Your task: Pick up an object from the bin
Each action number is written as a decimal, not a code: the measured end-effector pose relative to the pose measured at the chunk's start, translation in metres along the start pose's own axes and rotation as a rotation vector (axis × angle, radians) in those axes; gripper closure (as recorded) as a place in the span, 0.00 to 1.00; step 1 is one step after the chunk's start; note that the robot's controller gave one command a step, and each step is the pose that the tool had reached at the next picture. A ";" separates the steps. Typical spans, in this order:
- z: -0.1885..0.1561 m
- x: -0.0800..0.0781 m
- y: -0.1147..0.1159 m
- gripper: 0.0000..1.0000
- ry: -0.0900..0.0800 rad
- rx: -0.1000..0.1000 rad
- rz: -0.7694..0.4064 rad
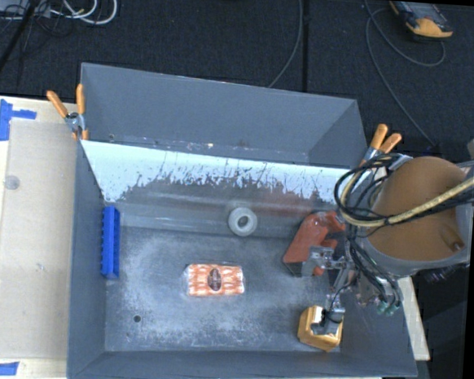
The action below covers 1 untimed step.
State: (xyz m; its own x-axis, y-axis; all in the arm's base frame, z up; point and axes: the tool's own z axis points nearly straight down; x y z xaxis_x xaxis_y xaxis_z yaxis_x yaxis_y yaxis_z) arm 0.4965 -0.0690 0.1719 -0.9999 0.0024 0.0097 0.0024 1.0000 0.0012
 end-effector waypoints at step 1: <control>-0.004 -0.002 0.000 0.00 -0.007 0.001 -0.002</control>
Offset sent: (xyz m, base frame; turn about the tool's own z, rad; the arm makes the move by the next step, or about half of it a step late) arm -0.0234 -0.0104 -0.1005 -0.3391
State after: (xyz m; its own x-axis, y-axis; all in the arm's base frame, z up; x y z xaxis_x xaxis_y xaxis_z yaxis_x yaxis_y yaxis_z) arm 0.4982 -0.0688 0.1760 -1.0000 0.0001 0.0023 0.0001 1.0000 0.0004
